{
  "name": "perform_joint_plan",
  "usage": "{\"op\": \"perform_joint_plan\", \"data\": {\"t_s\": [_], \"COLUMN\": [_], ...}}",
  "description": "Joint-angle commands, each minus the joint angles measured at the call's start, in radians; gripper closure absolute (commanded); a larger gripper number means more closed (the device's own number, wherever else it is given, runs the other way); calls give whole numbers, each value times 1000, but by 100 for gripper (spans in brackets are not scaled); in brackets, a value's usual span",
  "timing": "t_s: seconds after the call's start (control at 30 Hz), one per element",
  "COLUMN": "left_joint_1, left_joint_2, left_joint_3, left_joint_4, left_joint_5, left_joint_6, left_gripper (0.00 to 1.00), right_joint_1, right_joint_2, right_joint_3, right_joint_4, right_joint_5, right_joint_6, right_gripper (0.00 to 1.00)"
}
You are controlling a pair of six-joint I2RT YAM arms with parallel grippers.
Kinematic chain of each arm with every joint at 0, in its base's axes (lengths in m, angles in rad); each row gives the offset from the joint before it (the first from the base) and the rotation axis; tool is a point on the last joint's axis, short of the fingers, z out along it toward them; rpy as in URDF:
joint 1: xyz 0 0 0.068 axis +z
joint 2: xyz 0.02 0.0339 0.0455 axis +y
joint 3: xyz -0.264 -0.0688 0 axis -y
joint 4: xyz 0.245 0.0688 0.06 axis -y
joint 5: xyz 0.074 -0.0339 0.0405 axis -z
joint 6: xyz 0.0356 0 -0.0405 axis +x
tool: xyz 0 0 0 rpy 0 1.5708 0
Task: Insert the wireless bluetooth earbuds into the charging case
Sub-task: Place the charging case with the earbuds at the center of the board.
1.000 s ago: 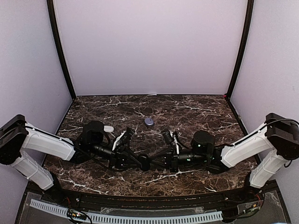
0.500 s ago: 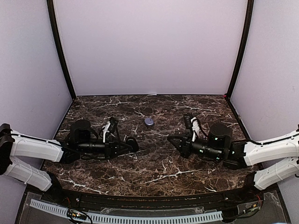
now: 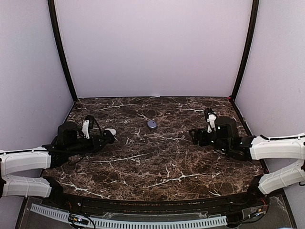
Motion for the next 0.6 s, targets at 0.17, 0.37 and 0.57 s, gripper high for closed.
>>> {"op": "perform_joint_plan", "data": {"t_s": [0.17,0.37,0.57], "left_joint_1": [90,151,183], "left_joint_2": [6,26,71], "left_joint_3": [-50,-80,-85], "left_joint_4": [-80,-64,-33], "left_joint_5": [-55,-35,16], "left_joint_6": [-110,-138,-145], "left_gripper": [94,88,87], "right_joint_1": [-105,-110,-109], "right_joint_2": [119,180,163], "right_joint_3": [38,122,104], "right_joint_4": [22,-47,63], "right_joint_5": [49,9,-29], "right_joint_6": [62,46,-70], "right_gripper": [5,1,1]}}
